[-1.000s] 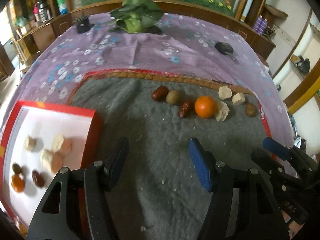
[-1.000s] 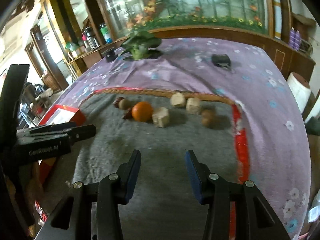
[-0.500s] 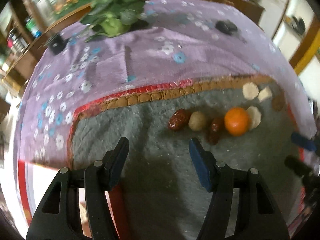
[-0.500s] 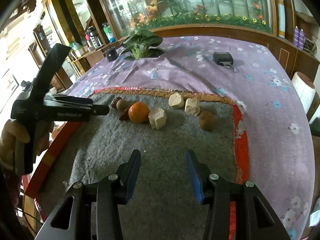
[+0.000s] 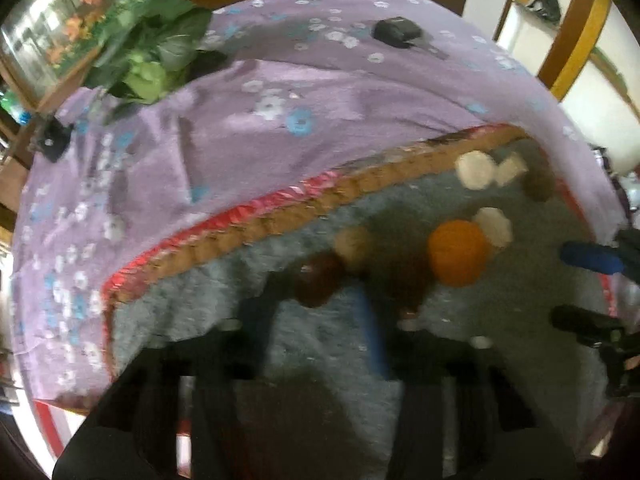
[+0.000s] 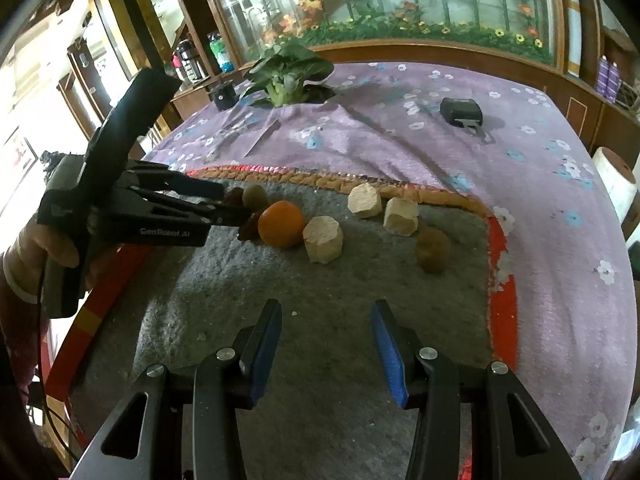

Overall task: Organize fruits
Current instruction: 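Grasp a red date with the left gripper while the right grasps a white cube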

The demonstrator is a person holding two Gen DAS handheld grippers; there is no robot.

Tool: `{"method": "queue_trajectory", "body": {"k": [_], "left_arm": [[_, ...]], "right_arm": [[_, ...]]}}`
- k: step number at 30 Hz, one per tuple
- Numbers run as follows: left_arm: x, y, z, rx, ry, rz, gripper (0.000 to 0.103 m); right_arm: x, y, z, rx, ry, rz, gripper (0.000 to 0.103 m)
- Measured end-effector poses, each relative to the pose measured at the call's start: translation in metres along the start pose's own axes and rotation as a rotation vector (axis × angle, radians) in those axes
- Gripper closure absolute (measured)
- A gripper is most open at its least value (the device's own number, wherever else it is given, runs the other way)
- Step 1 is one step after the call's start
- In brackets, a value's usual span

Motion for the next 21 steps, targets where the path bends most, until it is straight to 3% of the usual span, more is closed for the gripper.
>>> {"method": "queue_trajectory", "body": {"k": [3,12,18,21], "left_arm": [[0.001,-0.005,-0.001,-0.001,-0.009,0.015,0.086],[0.018,0.008,-0.021,0.001,-0.045,-0.109,0.086],[0.031,0.002,-0.035,0.052,-0.061,-0.15,0.086],[0.036,-0.003,-0.041,0.05,-0.067,-0.156,0.086]], "right_arm": [[-0.002,0.005,0.001,-0.007,-0.003,-0.015,0.058],[-0.02,0.008,0.013,0.004,-0.016,-0.062,0.058],[-0.032,0.01,0.043,0.042,0.018,-0.153,0.058],[-0.036,0.008,0.053,0.076,0.014,-0.186,0.073]]}}
Point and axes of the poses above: each gripper's, at about its wrist camera, not at the fingertips, and z roughly the way its jaws point, y to its left, x to its underside, the point moved 3 cm from there along z, roughly the way its jaws point, and after that the axes turned 1 degree about z, right-handed, at the moved point
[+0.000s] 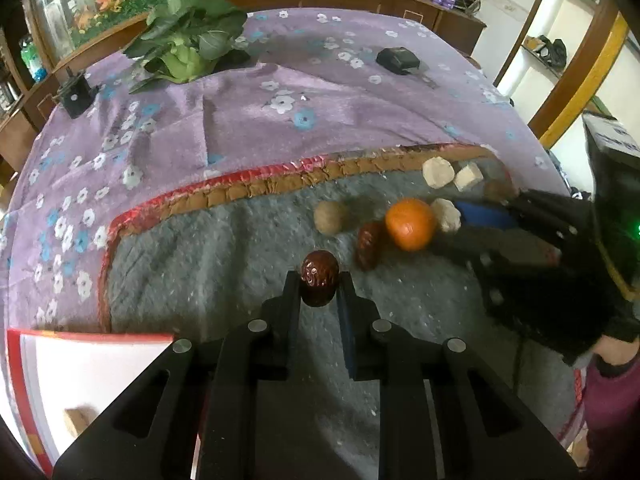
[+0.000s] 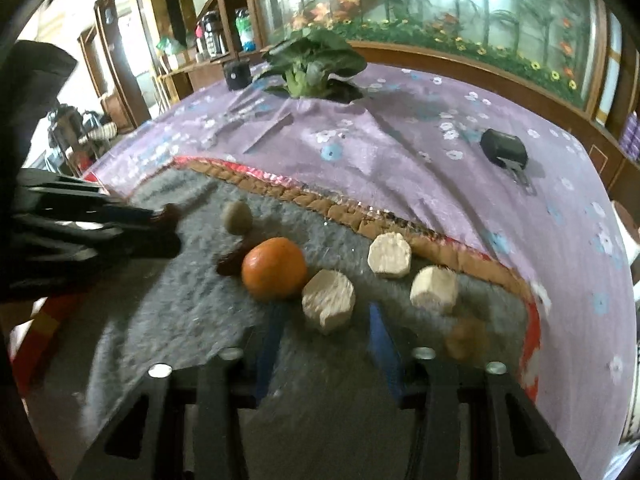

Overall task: Organize fruits
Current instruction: 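Grasp a red date with the left gripper while the right grasps a white cube, then carry the red date and white cube into the tray and open both grippers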

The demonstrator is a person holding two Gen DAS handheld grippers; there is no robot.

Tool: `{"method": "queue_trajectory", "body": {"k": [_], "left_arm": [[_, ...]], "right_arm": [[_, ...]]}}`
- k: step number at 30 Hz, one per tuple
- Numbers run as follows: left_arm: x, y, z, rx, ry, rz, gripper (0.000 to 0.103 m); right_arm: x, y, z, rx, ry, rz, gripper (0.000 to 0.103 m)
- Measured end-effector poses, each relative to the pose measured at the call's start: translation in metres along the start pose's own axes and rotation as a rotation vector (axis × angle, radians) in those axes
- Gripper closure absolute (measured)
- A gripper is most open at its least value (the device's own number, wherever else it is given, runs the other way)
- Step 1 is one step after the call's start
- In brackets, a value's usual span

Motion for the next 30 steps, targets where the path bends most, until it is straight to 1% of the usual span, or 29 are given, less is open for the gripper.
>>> {"method": "queue_trajectory", "body": {"k": [1,6,10,15,20,24,28,30], "left_arm": [[0.002,-0.001,-0.002,-0.001,-0.001,-0.004,0.086],[0.012,-0.002,-0.019,-0.001,-0.032,-0.034,0.086],[0.026,0.0,-0.032,-0.03,-0.051,-0.066,0.086],[0.053,0.013,-0.051,-0.048,-0.067,-0.144,0.086],[0.09,0.037,-0.085,-0.089,-0.09,-0.213,0.086],[0.125,0.061,-0.108,-0.122,-0.093,-0.276,0.086],[0.156,0.079,-0.117,-0.144,-0.077,-0.33,0.086],[0.167,0.086,-0.121,-0.143,-0.076,-0.355,0.086]], "right_arm": [[0.0,0.0,-0.001,0.002,0.003,-0.002,0.076],[0.012,0.006,-0.022,-0.006,-0.013,0.021,0.076],[0.021,0.025,-0.046,-0.04,-0.044,0.027,0.076],[0.025,0.066,-0.067,-0.11,-0.07,-0.003,0.076],[0.02,0.109,-0.075,-0.197,-0.09,-0.051,0.077],[0.012,0.146,-0.071,-0.246,-0.087,-0.101,0.077],[0.003,0.181,-0.059,-0.295,-0.064,-0.149,0.077],[-0.001,0.198,-0.055,-0.311,-0.057,-0.176,0.077]]}}
Point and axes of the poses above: each gripper's, at about its wrist camera, not at the fingertips, and z roughly the way its jaws point, y to its left, x to its underside, the point moved 3 cm from there along z, roughly the way its jaws point, and after that the axes turned 1 degree about z, right-handed, at the moved point
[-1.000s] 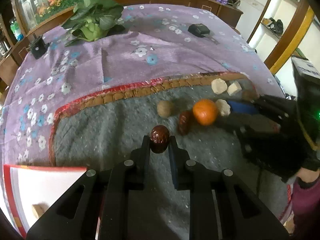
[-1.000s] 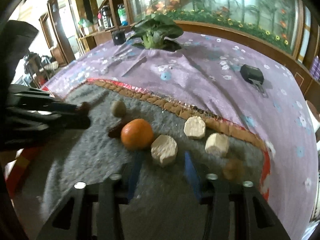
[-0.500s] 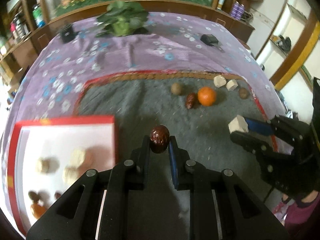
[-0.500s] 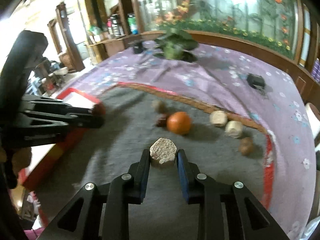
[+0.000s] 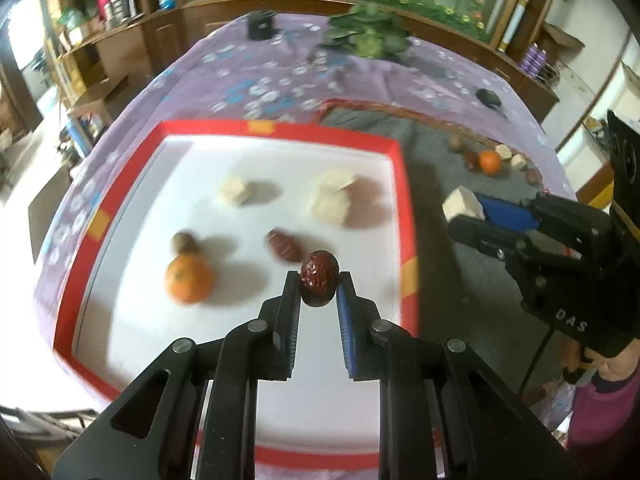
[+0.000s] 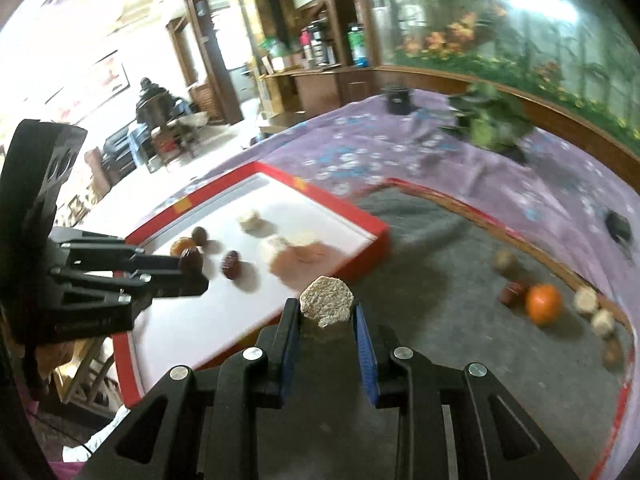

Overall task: Organize fruits
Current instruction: 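Carry the red date and white cube into the tray and open both grippers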

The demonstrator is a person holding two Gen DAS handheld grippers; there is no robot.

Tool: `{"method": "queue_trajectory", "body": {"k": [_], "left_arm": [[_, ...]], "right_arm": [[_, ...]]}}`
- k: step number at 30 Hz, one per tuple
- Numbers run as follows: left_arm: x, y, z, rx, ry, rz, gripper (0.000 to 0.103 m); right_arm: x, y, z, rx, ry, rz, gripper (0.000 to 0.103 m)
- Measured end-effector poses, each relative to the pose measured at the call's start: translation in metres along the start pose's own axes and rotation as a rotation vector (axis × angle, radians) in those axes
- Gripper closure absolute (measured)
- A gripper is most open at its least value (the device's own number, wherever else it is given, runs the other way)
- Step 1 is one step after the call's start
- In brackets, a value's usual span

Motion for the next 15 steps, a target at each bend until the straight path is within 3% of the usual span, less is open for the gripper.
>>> {"method": "queue_trajectory", "body": {"k": [6,15], "left_arm": [[0.013,0.031,0.002,-0.02,0.012,-0.072,0.086],[0.022,0.036,0.015,-0.02,0.032,-0.091,0.086]], "right_arm": [[-0.012,0.033,0.026,-0.043,0.051,-0.07,0.077],[-0.01,0.048,0.064,-0.025,0.127,-0.105,0.077]]}}
Point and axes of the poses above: each gripper's, at about its wrist camera, not at the fingertips, and z roughly the way its jaws point, y to its left, x to its underside, the point moved 3 cm from there along z, roughly the way its jaws point, and after that the axes turned 1 degree about z, right-handed, at the moved point
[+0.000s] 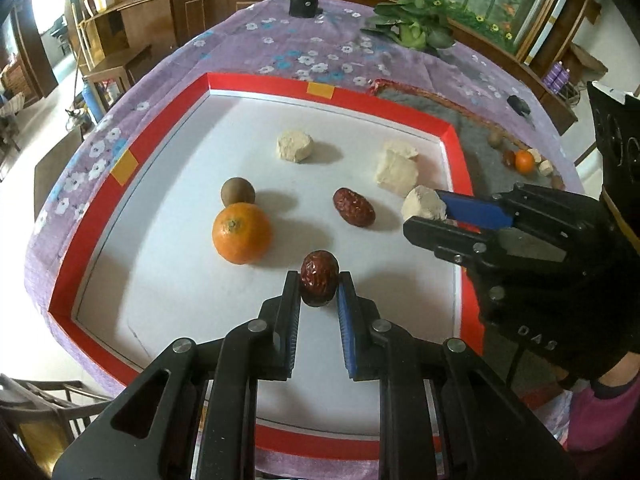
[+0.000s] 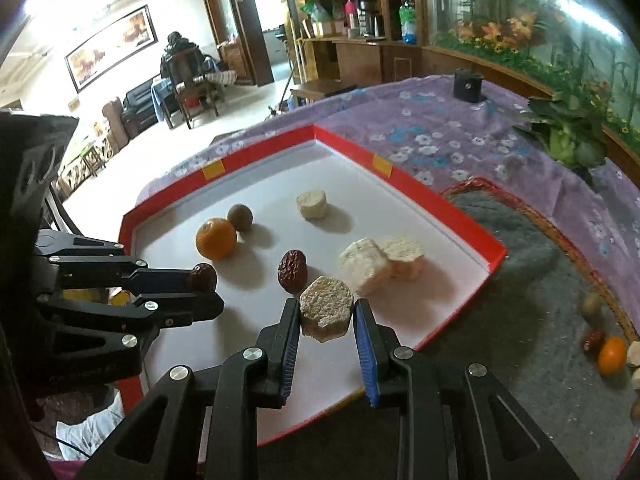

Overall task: Organize fruits
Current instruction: 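Carry the red date and white cube into the tray and open both grippers, then move both grippers back over the remaining items on the mat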

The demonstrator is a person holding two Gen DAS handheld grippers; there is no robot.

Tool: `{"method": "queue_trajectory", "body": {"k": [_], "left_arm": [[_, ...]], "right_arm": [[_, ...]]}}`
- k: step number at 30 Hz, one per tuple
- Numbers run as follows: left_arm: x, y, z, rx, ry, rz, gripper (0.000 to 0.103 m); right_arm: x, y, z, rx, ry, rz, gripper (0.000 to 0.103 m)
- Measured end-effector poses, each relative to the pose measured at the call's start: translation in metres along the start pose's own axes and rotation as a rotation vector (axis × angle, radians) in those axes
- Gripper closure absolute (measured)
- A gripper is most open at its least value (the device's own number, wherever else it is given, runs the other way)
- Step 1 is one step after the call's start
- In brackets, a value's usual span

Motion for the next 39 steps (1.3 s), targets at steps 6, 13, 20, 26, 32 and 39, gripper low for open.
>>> {"method": "queue_trajectory", "body": {"k": [6,13,20,26,32,39], "left_arm": [[-0.001,-0.002,0.007,-0.021,0.0,0.0,0.086],[-0.001,-0.004,0.008,-0.057,-0.003,-0.021,0.085],[-0.004,-0.01,0.005,-0.099,-0.026,-0.038,0.055],[-0.01,-0.018,-0.005,-0.117,-0.074,-0.031,0.042],[-0.021,-0.039,-0.009,-0.114,-0.11,-0.007,0.042],[-0.036,-0.09,0.0,-0.056,-0.116,0.057,0.042]], "right_arm": [[-0.001,0.001,0.01,0.003,0.014,-0.004,0.077],[0.0,0.003,0.007,-0.025,-0.004,0.014,0.067],[0.003,0.0,-0.015,-0.003,-0.045,0.023,0.066],[0.008,-0.014,-0.037,0.014,-0.086,0.062,0.062],[0.023,-0.036,-0.061,0.061,-0.11,0.099,0.061],[0.051,-0.083,-0.086,0.138,-0.118,0.199,0.061]]}}
Point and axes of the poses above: each gripper's, at about its wrist camera, not at the fingertips, and z roughly the way its jaws point, y to its left, x to its underside, the point moved 3 cm from there along z, roughly the way its jaws point, and after that the axes turned 1 degree about z, right-handed, at the moved point
